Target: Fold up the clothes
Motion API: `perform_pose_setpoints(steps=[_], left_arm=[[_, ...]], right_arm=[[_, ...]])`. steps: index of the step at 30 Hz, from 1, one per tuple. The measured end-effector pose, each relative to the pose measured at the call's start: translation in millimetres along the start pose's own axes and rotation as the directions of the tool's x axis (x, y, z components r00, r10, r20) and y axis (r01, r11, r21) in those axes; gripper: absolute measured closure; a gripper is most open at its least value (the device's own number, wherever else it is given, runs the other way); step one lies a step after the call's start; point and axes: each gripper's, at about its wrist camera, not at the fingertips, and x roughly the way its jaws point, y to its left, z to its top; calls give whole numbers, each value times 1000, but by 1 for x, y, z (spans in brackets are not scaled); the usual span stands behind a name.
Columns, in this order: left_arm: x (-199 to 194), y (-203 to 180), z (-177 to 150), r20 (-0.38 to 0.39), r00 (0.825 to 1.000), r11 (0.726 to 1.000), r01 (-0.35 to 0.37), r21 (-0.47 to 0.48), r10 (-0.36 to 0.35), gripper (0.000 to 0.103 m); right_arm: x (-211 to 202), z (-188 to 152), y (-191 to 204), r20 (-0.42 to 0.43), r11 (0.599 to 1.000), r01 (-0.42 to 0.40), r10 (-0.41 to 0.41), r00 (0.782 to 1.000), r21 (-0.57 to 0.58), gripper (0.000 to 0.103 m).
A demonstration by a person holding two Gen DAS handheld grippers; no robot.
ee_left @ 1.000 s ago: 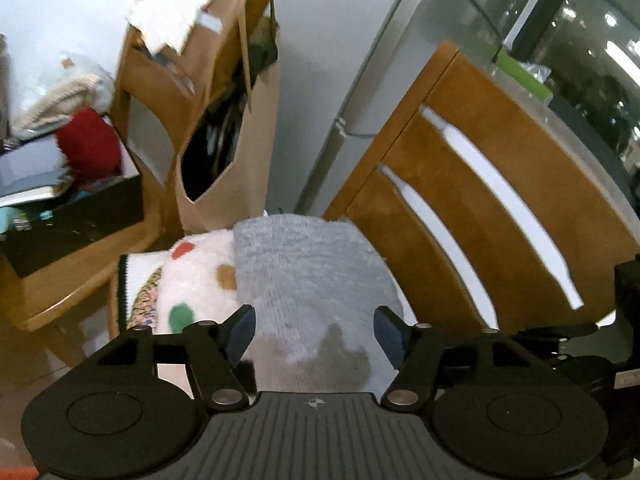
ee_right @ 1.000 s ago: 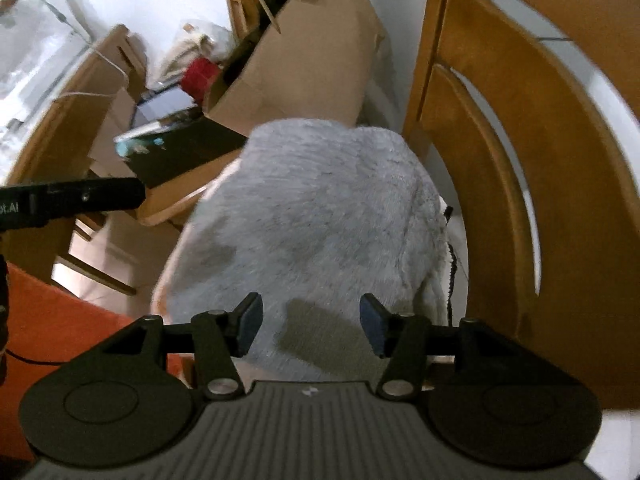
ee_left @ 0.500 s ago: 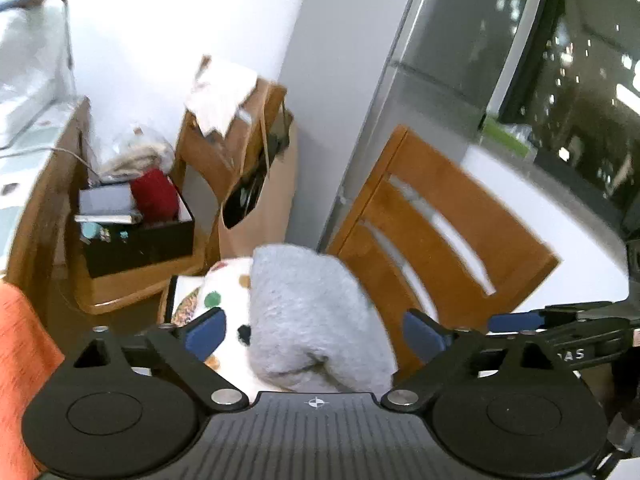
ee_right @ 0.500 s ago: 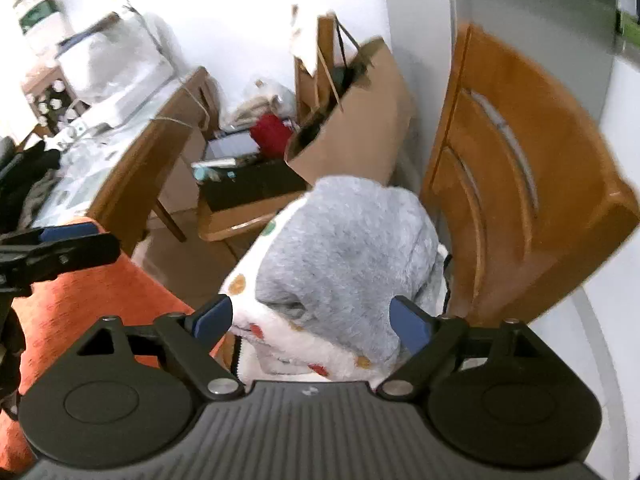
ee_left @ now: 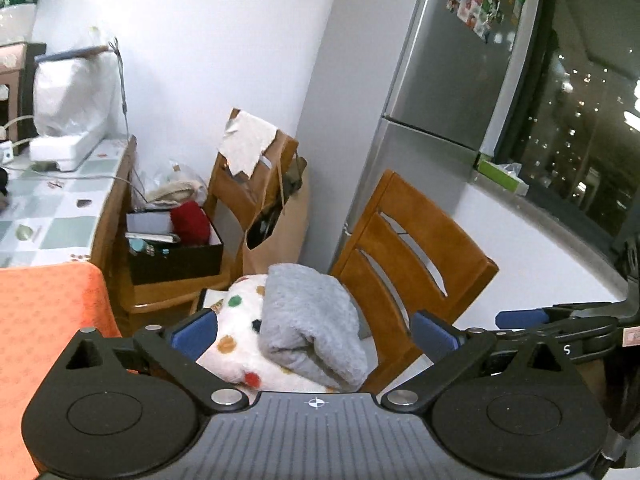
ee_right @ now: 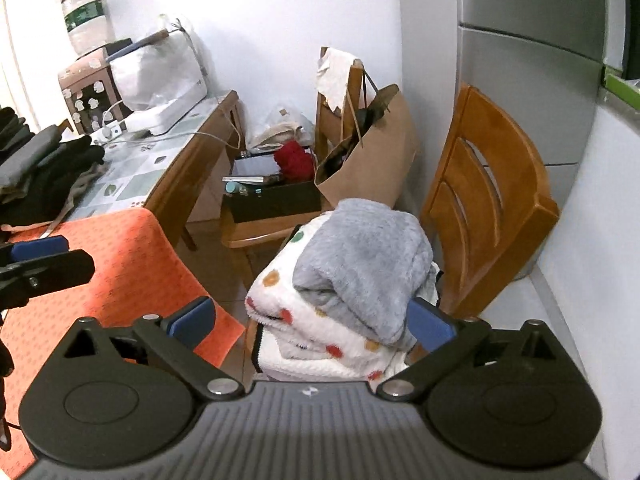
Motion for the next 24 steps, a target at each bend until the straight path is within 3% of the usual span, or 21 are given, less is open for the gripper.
perform_pose_setpoints(steps=[9, 13, 18, 24], left_arm=[[-47, -3, -19, -79, 996, 999, -26, 30, 28, 0], [-63, 5, -27, -108, 994, 999, 34, 6, -34, 0], [-82, 11, -38, -129, 991, 998, 37, 60, -29, 0], [-109, 14, -51, -78, 997, 988, -8, 154, 20, 0]], right_arm=[[-42, -33, 36, 6, 999, 42, -42, 999, 32, 1], [-56, -50, 51, 8, 996, 65, -66, 998, 57, 1], [-67, -72, 64, 5, 990, 100, -101, 995, 97, 1], [-73, -92, 75, 3, 981, 123, -125, 992, 148, 1]])
